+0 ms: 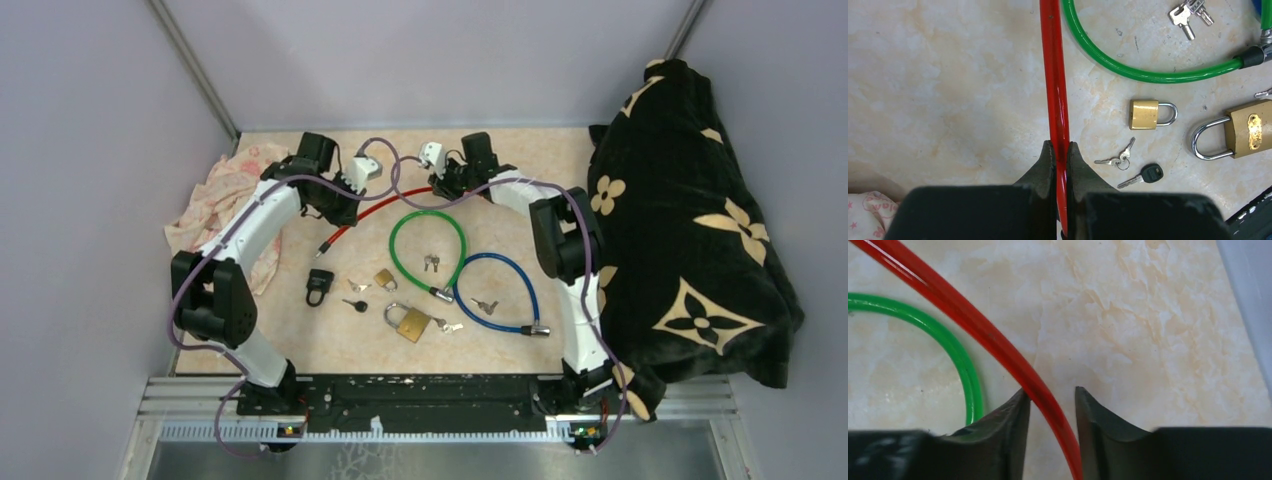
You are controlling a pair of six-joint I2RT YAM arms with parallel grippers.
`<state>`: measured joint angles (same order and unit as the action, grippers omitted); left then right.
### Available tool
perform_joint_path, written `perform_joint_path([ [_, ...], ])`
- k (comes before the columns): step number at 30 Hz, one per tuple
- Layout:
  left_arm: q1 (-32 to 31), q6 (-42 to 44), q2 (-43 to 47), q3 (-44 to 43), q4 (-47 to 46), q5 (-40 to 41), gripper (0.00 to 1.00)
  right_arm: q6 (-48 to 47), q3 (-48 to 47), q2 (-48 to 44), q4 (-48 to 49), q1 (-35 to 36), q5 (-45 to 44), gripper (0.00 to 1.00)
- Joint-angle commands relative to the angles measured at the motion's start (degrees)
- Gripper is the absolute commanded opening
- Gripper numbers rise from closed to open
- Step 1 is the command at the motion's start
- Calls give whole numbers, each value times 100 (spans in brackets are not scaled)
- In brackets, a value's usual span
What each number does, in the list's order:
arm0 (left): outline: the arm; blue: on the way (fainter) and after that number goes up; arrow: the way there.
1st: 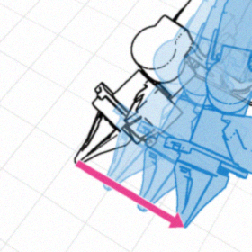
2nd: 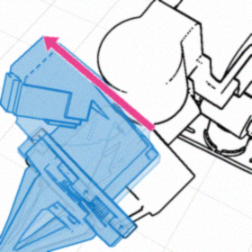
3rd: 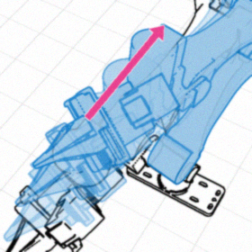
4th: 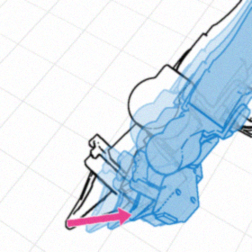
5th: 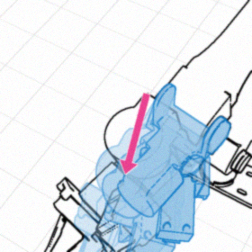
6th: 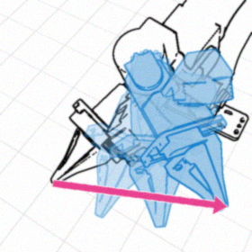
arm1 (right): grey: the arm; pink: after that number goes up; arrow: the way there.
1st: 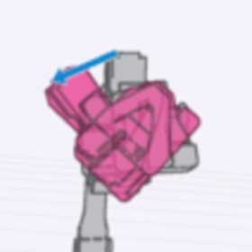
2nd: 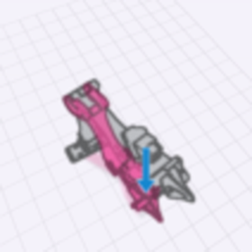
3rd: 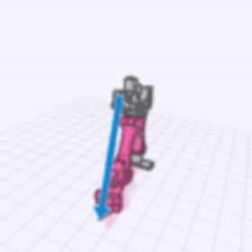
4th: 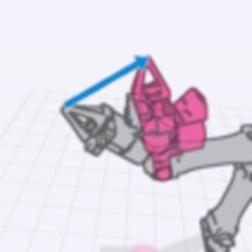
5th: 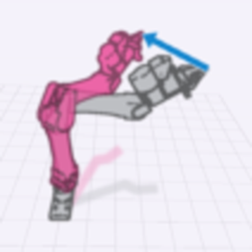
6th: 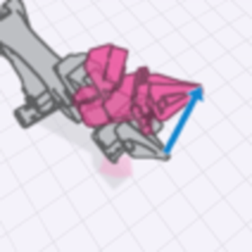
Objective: Lock with the key
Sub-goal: Pick up the lock from the center of the board.
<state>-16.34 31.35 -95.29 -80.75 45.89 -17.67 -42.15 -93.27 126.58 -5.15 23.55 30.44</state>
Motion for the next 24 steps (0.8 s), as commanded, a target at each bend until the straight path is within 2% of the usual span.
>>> perform_joint_path([
  [1, 72, -181, 335, 200, -259, -331, 0, 431, 20, -287, 546, -210, 183, 23],
  [3, 99, -263, 425, 335, -383, -429, 0, 466, 218, -486, 760, -235, 216, 5],
  [4, 105, -302, 469, 433, -463, -471, 0, 486, 287, -609, 842, -237, 215, 0],
  [6, 105, -410, 552, 688, -657, -575, 0, 562, 438, -891, 949, -237, 347, 0],
  [7, 105, -448, 593, 815, -764, -636, 5, 624, 528, -1046, 1003, -239, 462, 0],
  [8, 105, -499, 624, 921, -860, -720, 22, 693, 639, -1215, 1086, -237, 575, 0],
  [9, 105, -551, 653, 992, -945, -793, 44, 793, 775, -1475, 1201, -233, 685, 0],
  [10, 105, -582, 693, 1022, -991, -859, 56, 890, 958, -1694, 1363, -229, 772, 0],
  [11, 105, -587, 706, 1002, -994, -928, 61, 957, 1163, -1906, 1570, -224, 820, 0],
  [15, 113, -505, 688, 410, -771, -1173, 68, 911, 1886, -2690, 2152, -187, 858, 0],
  [18, 113, -361, 848, -36, -795, -1498, 72, 614, 2003, -3123, 1971, -93, 733, 0],
  [20, 113, -166, 1209, 82, -1162, -1801, 77, 304, 1996, -3400, 1679, 14, 617, 0],
  [24, 40, -85, 2068, 871, -2548, -2406, 88, -269, 1954, -3893, 1179, 338, 499, 0],
])
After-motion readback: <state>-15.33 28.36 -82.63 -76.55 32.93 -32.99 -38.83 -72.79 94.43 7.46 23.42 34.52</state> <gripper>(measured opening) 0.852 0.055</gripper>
